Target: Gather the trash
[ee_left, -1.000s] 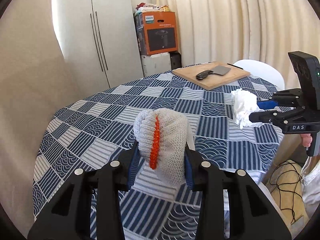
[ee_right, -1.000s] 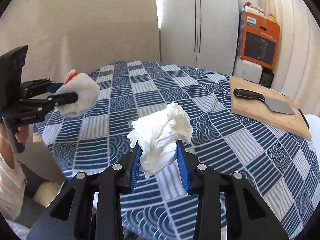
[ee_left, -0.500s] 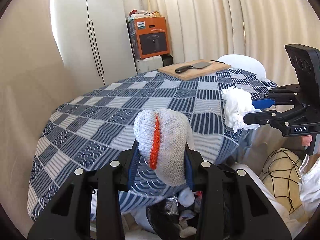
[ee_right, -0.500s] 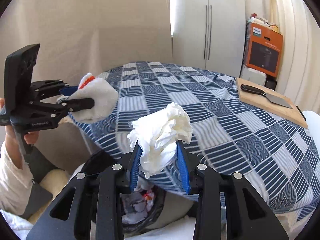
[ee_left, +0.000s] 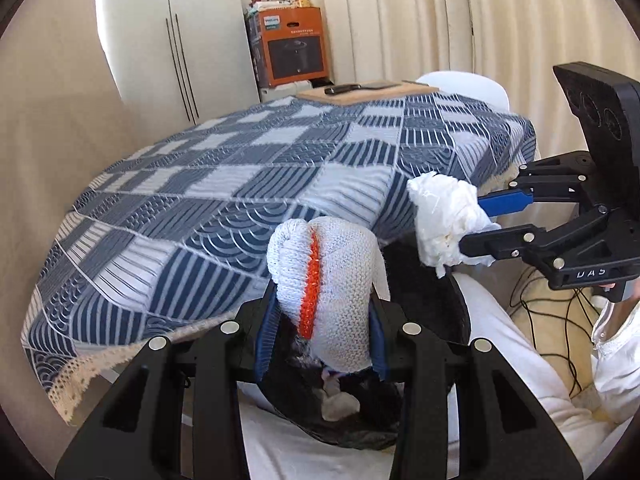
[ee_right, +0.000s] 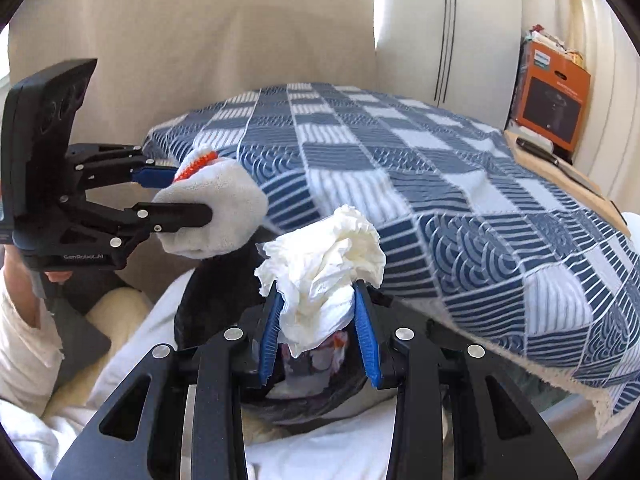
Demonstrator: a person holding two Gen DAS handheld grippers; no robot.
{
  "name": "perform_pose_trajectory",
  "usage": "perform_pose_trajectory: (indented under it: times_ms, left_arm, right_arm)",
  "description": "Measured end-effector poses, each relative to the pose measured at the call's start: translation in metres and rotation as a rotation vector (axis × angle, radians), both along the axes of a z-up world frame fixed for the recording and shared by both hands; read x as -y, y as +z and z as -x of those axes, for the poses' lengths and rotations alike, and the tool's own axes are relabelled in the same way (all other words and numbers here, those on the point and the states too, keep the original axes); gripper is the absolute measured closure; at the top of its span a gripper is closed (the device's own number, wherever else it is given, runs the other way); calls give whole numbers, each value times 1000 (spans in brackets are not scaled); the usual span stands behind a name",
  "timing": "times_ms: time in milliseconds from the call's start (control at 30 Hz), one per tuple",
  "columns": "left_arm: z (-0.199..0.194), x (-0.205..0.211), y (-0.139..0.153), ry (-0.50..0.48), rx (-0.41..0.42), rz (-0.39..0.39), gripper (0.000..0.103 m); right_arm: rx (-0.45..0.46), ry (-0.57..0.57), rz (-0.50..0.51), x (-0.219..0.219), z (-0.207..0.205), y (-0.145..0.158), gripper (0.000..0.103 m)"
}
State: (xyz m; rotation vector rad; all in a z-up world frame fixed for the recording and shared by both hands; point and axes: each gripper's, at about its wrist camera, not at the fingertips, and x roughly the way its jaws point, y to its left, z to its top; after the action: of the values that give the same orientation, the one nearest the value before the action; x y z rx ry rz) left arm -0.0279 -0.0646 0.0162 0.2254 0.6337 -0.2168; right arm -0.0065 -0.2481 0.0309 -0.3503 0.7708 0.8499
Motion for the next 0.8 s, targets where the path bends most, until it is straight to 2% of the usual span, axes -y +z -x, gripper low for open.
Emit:
perform_pose_trajectory:
  times_ms: [300, 467, 500, 533, 567, 600, 667, 733, 800]
  left_arm:
    - [-12, 8, -52, -17, -89, -22, 64]
    - [-20, 3, -72, -20, -121, 3, 62]
    - [-20, 2, -75, -20, -122, -1, 58]
    - [-20, 2, -79, -22, -121, -4, 48]
    - [-18, -1, -83, -25, -116, -2, 37]
    - [-16, -3, -86, -22, -112, 1, 32]
    - [-11, -10, -91, -8, -106, 16, 14]
    - [-7, -17, -93, 3, -107, 43, 6]
    - [-5, -20, -93, 22, -99, 82, 6]
  right_arm:
    - [-77, 28, 58, -17, 8, -51, 71]
    - [-123, 18, 66, -19, 1, -76, 69]
    - [-132, 18, 65, -20, -1, -81, 67]
    - [-140, 20, 61, -19, -2, -85, 64]
    - [-151, 18, 58, -19, -3, -90, 48]
    - [-152, 6, 58, -18, -5, -93, 39]
    - [-148, -5, 54, -16, -6, -99, 39]
    - [-162, 2, 26, -11, -7, -101, 34]
    - [-131, -15, -16, -4, -6, -94, 14]
